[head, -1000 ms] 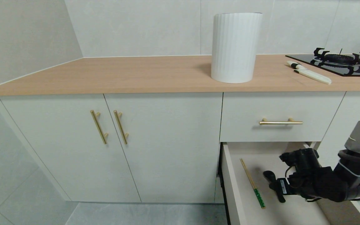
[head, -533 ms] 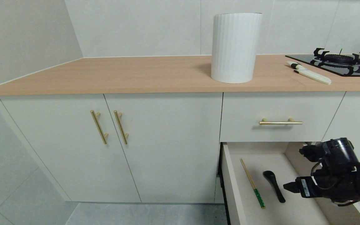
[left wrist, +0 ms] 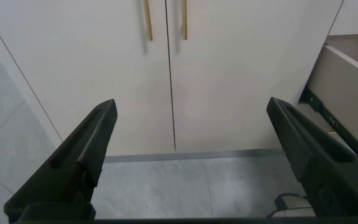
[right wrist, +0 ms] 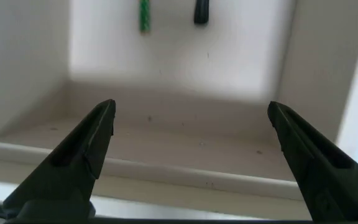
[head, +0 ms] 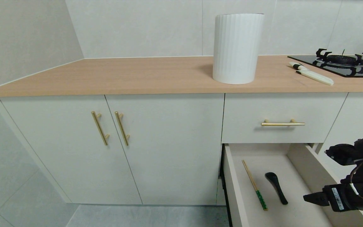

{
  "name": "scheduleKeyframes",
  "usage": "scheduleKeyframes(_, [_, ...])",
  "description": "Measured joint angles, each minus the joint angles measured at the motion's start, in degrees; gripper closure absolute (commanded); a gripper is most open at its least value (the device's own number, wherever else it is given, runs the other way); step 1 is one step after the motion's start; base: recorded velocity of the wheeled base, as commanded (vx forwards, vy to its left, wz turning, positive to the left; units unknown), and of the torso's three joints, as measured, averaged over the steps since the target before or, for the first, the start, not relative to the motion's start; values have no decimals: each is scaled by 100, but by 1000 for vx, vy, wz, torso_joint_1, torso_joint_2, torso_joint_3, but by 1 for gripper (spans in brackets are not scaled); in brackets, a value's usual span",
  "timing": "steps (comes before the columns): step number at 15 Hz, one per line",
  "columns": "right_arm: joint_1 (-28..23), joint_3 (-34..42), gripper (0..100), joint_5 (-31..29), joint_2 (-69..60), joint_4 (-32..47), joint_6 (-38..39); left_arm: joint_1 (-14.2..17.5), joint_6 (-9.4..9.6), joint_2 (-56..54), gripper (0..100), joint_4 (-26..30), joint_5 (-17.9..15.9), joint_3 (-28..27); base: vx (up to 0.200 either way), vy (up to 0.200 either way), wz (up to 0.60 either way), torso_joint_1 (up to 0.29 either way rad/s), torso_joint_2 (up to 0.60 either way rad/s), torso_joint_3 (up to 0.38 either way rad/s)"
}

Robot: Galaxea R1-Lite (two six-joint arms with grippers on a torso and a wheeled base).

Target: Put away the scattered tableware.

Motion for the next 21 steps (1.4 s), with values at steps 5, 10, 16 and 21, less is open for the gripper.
scheduleKeyframes(5, [163,49,0,-2,-148,39,0,0,2,0,0,2,0,0,-200,0,0,4,3,5])
scheduleKeyframes(10, [499,222,0,-30,-236,30,-52,1,0,0,0,2,0,0,0,0,0,0,0,0])
scheduleKeyframes(16, [1064,532,0,-88,-278,139,-202,4,0,0,0,2,2,0,0,0,0,0,0,0])
scheduleKeyframes(21, [1384,542,0,-93,-239,440,-202,4,2,0,0,0,0,0,0,0,0,0,0,0])
